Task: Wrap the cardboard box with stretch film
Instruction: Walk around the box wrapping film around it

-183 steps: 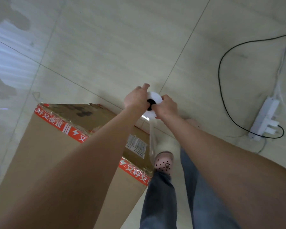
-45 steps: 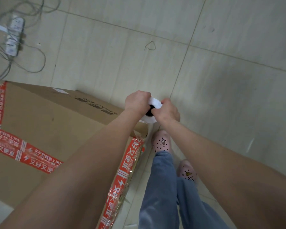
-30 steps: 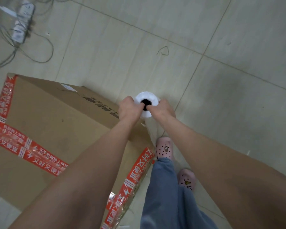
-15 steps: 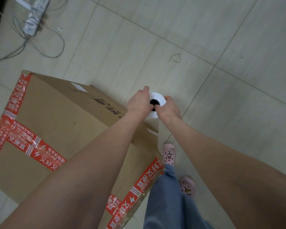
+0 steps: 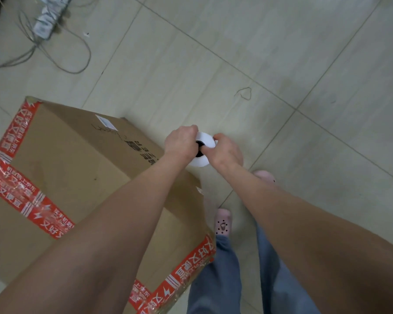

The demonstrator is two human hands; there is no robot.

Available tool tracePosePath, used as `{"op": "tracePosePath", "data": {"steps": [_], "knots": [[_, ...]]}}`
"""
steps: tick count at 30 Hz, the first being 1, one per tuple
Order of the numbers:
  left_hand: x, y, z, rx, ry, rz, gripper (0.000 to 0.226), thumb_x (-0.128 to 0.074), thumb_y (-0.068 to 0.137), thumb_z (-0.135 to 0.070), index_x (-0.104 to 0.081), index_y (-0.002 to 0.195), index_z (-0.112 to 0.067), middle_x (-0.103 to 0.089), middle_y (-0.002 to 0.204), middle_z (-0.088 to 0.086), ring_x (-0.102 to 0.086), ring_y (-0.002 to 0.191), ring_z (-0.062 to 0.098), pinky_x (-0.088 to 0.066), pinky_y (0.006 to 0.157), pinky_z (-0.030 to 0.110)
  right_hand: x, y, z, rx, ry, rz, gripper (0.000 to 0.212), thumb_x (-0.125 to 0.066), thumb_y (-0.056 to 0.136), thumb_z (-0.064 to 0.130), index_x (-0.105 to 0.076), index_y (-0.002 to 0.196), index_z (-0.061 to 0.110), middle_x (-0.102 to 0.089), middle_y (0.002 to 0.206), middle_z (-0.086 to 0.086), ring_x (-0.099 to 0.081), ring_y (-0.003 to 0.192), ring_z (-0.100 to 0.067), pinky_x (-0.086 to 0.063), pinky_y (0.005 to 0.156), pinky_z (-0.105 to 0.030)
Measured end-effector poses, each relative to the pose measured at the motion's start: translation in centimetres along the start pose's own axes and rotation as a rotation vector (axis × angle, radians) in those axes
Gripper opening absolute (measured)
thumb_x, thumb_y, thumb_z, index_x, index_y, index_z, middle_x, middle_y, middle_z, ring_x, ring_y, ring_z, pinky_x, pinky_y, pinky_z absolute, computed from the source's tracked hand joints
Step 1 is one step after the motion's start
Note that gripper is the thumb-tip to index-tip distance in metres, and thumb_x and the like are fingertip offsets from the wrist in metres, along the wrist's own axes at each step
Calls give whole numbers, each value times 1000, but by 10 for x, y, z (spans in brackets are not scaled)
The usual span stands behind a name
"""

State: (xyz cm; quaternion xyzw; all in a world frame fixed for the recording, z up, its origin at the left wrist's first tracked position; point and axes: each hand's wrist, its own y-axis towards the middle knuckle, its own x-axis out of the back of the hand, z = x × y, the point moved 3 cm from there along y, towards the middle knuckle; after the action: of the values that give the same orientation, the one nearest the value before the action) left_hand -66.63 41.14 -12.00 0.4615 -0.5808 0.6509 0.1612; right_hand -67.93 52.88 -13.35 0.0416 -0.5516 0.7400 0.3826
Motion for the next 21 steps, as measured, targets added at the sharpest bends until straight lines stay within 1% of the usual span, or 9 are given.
{"op": "tracePosePath", "data": {"steps": [3,6,8,10,11,14,16,19,21], "knots": [[5,5,24,193,-176,-10,11,-51,83,-11,-53,94,-10,-61,101,15,-58,89,34,-42,64,32,3,8,23,53,52,93,46,-62,85,41,-54,126,20,-62,117,-1,-57,109,-23,-46,82,-31],[5,8,45,388,-357,-22,21,-59,85,-21,-56,102,-9,-62,105,14,-60,94,33,-49,71,34,1,18,36,81,102,94,51,-55,89,47,-53,132,19,-58,130,-3,-49,124,-23,-43,95,-33],[5,9,57,484,-453,-43,24,-61,86,-24,-56,103,-7,-61,106,14,-58,91,31,-47,69,33,-3,24,42,95,96,73,53,-50,91,51,-54,132,18,-57,132,-5,-45,128,-24,-41,99,-34],[7,9,68,555,-501,-71,23,-61,86,-23,-55,101,-6,-61,105,15,-54,85,28,-41,65,31,-7,27,50,121,79,83,52,-46,93,51,-54,132,17,-57,131,-5,-46,128,-24,-39,98,-32],[8,8,72,596,-530,-86,23,-60,86,-22,-56,101,-6,-61,105,15,-55,86,28,-40,64,31,-8,28,56,132,77,94,51,-45,94,50,-53,132,17,-58,130,-5,-47,127,-24,-39,97,-31],[7,5,85,744,-672,-125,28,-61,86,-25,-58,107,-6,-63,109,14,-60,96,32,-44,67,31,-13,30,75,154,88,175,55,-48,93,49,-48,137,16,-55,134,-6,-50,124,-23,-39,96,-31],[6,1,93,836,-741,-142,34,-62,85,-30,-57,111,-8,-62,112,13,-61,98,32,-46,69,31,-21,30,90,180,26,263,60,-50,92,50,-43,140,14,-51,138,-7,-49,125,-25,-39,93,-32],[8,-3,104,864,-628,-107,36,-58,86,-36,-59,112,-10,-63,111,11,-61,97,30,-41,65,30,-38,32,108,187,-107,336,57,-54,89,49,-45,133,14,-56,128,-7,-54,115,-27,-41,82,-32],[11,-6,105,819,-520,-56,35,-55,87,-37,-59,109,-10,-63,108,11,-59,93,28,-38,64,30,-45,35,113,183,-162,310,47,-55,89,41,-48,127,15,-59,121,-7,-57,107,-27,-40,74,-30]]}}
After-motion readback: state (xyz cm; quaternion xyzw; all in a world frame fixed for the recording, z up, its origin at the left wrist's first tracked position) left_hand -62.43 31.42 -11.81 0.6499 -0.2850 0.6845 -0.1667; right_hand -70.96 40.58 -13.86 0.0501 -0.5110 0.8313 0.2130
